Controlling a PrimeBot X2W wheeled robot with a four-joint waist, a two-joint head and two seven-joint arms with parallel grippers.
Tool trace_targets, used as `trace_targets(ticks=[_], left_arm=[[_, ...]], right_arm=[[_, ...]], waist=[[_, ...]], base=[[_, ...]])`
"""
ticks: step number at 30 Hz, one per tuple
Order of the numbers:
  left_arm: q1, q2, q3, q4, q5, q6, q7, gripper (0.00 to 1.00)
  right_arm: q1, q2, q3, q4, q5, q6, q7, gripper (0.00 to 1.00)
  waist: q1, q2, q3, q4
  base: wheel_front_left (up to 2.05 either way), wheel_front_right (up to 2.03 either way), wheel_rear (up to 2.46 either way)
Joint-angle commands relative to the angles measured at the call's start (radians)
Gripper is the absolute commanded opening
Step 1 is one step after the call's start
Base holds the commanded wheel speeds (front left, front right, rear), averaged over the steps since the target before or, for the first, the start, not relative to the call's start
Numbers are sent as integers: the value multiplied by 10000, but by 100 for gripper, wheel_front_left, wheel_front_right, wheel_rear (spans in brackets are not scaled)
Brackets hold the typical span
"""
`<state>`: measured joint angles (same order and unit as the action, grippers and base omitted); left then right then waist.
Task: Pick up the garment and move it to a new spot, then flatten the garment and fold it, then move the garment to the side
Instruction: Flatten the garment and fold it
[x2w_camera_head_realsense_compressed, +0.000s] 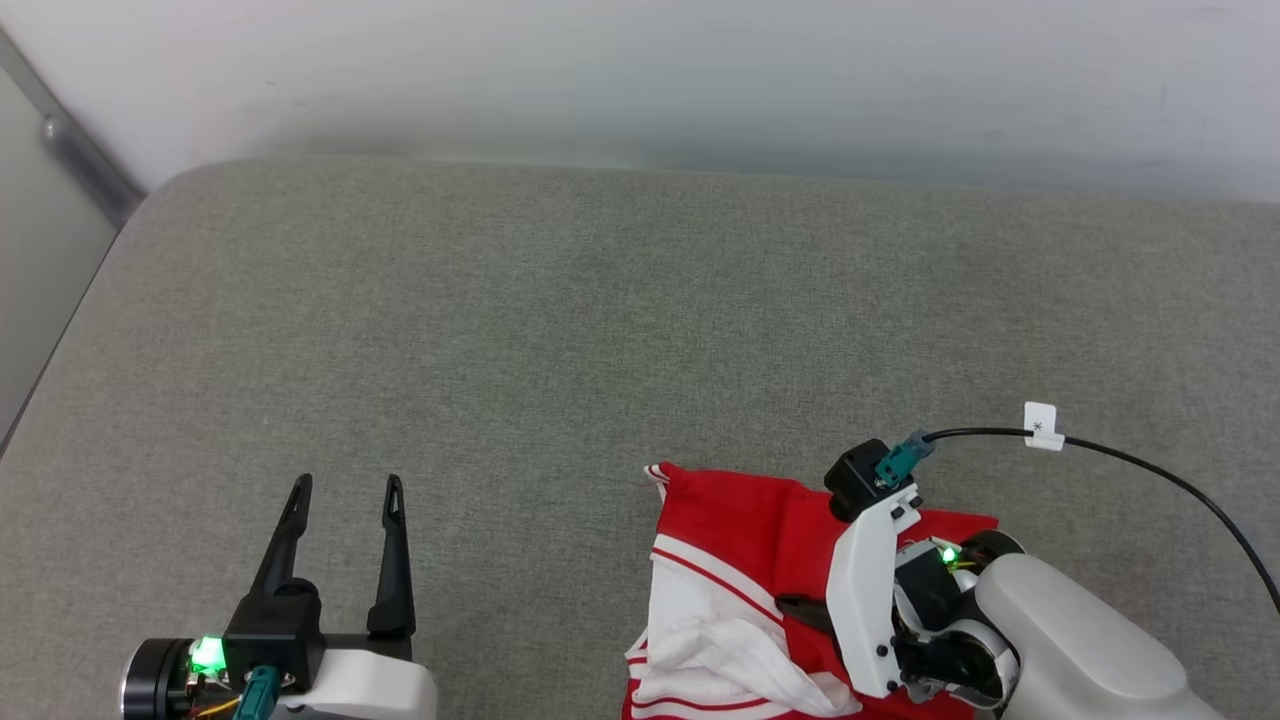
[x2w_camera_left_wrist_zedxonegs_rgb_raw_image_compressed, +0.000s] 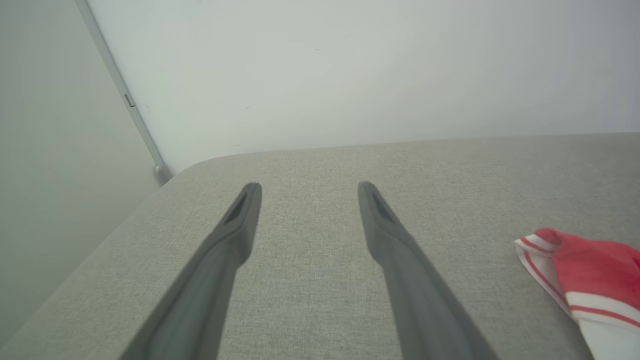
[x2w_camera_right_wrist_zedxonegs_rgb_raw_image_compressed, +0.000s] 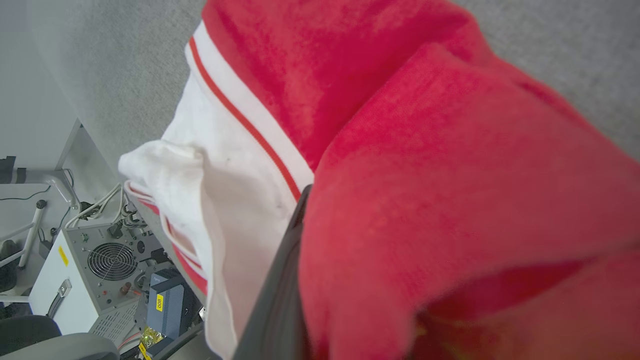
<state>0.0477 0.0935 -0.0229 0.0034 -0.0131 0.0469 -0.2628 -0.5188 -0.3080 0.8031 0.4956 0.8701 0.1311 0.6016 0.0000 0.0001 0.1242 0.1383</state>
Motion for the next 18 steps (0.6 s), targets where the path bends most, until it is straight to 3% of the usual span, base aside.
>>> trace_targets(ticks=[1,3,5,12,18], left_arm=[[-106,-22,57,21,-30,30,-25,100],[-23,-41,100,47,-51,29,-25,100],[88,-48,138,92,-58,-3,-25,100],[405,-69,259,94,-37,-59,-25,100],[761,-57,410,15,-4,-66,-25,100]], right_arm=[[-15,7,272,232,94,-7,-124,0],[-110,-162,503,286,121,-7,-419,4],[-191,-356,716,141,227,-8,-726,100],[-343,-1654,513,-1611,686,-5,-2427,100],[16,-2535,-925,-2435,-24,-5,-4652,100]], waist=[[0,-1,-35,-17],[0,-1,-106,-60],[0,-1,-226,-104],[0,-1,-748,-322],[0,-1,-1134,-651]], base=[[0,0,0],[0,0,0],[0,0,0],[0,0,0],[0,0,0]])
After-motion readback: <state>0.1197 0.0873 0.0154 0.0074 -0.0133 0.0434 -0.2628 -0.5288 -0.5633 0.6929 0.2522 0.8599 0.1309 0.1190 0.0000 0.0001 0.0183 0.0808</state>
